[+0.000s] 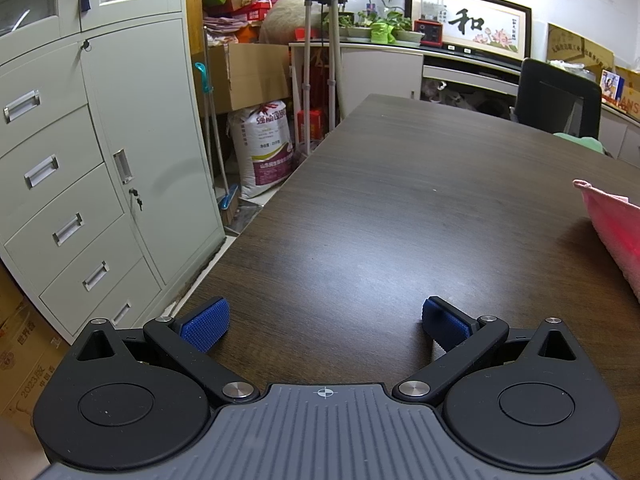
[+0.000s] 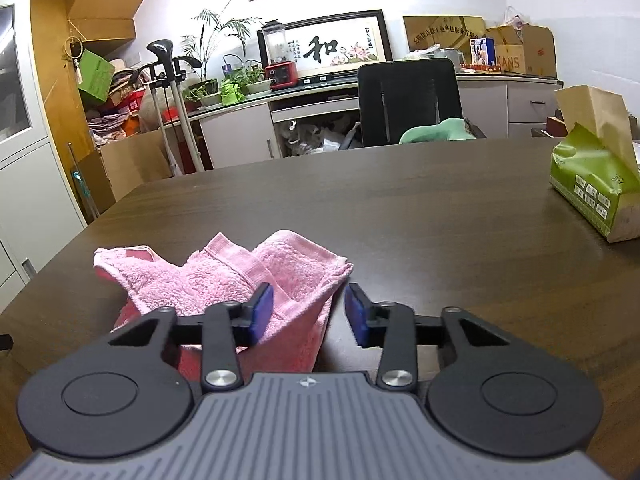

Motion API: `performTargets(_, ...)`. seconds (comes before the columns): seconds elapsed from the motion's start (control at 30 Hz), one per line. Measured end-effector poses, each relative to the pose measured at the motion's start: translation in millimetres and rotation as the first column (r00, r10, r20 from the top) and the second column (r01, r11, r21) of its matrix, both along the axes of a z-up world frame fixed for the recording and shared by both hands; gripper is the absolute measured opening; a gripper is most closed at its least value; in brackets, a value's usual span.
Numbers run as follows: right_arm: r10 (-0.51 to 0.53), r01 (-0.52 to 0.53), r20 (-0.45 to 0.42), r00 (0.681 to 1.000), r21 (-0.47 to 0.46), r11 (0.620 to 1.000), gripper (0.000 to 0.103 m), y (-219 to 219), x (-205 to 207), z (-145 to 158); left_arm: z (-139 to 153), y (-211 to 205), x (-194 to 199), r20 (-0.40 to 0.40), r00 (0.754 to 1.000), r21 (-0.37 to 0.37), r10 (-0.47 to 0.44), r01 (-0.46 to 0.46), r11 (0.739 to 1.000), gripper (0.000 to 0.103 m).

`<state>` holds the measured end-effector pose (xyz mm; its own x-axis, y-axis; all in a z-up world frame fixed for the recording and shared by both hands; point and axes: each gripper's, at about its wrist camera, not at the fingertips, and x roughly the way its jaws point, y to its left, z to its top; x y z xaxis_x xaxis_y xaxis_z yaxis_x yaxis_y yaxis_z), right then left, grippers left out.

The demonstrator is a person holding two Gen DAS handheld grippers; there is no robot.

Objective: Fold towel
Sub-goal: 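Lower the right tool onto the pink towel edge and close it, then close the left tool on the towel corner while the right tool holds its edge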

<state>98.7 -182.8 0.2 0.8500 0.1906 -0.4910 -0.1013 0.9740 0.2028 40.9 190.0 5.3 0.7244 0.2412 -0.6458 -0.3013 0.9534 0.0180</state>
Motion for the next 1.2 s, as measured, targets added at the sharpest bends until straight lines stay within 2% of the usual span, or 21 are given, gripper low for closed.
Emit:
performTargets(0.07, 0.0, 0.0, 0.012, 1.0, -0.009, 1.0, 0.015, 0.7, -3.4, 2.1, 0.0, 0.0, 0.0, 0.0, 1.0, 0.0, 0.0, 0.0, 1.0, 0.103)
performTargets(0.13, -0.002, 0.002, 0.021, 1.0, -0.03, 1.0, 0.006, 2.6, -6.7, 5.2, -0.1, 0.3, -0.1, 0.0, 1.0, 0.001, 0.0, 0.0, 1.0, 0.103)
performTargets(0.17, -0.01, 0.011, 0.027, 1.0, -0.05, 0.999, 0.005, 4.3, -8.9, 6.6, -0.1, 0.5, -0.1, 0.0, 1.0, 0.001, -0.001, 0.001, 1.0, 0.103)
performTargets(0.27, -0.007, 0.01, 0.04, 0.999, -0.07, 0.998, 0.005, 6.9, -11.9, 9.4, -0.2, -1.3, 0.6, 0.001, 1.0, -0.001, -0.003, 0.003, 1.0, 0.103)
performTargets(0.43, 0.013, -0.012, 0.035, 0.999, -0.042, 0.999, 0.004, 5.6, -13.1, 10.0, 0.9, -13.1, 5.3, -0.007, 0.999, -0.01, -0.036, 0.036, 0.999, 0.103)
performTargets(0.53, 0.021, -0.02, 0.012, 1.0, -0.047, 0.999, 0.005, 7.5, -10.6, 7.9, 7.3, -22.9, 13.9, -0.029, 0.997, -0.079, -0.073, 0.071, 0.994, 0.103)
performTargets(0.57, 0.023, -0.023, 0.009, 1.0, -0.049, 0.999, 0.005, 8.1, -10.5, 7.6, 12.7, -27.5, 19.5, -0.035, 0.994, -0.133, -0.1, 0.095, 0.987, 0.103)
performTargets(0.67, 0.028, -0.028, 0.003, 1.0, -0.057, 0.998, 0.005, 9.3, -10.7, 7.0, 25.8, -41.2, 33.4, -0.029, 0.989, -0.21, -0.144, 0.135, 0.968, 0.103)
performTargets(0.83, 0.03, -0.03, -0.004, 1.0, -0.047, 0.998, 0.005, 7.9, -10.5, 6.4, 45.9, -80.7, 64.5, -0.03, 0.981, -0.168, -0.191, 0.184, 0.969, 0.103)
performTargets(0.93, 0.025, -0.025, -0.005, 1.0, -0.066, 0.997, 0.005, 11.5, -10.0, 5.0, 51.6, -97.1, 84.3, -0.049, 0.975, -0.204, -0.215, 0.201, 0.958, 0.103)
performTargets(1.1, 0.033, -0.033, -0.01, 0.999, -0.078, 0.996, 0.006, 14.1, -9.9, 3.6, 58.2, -122.2, 111.8, -0.034, 0.967, -0.254, -0.254, 0.238, 0.938, 0.103)
performTargets(1.2, 0.024, -0.025, -0.014, 1.0, -0.068, 0.997, 0.008, 12.2, -9.4, 4.2, 51.7, -126.6, 127.9, -0.048, 0.962, -0.33, -0.27, 0.24, 0.913, 0.103)
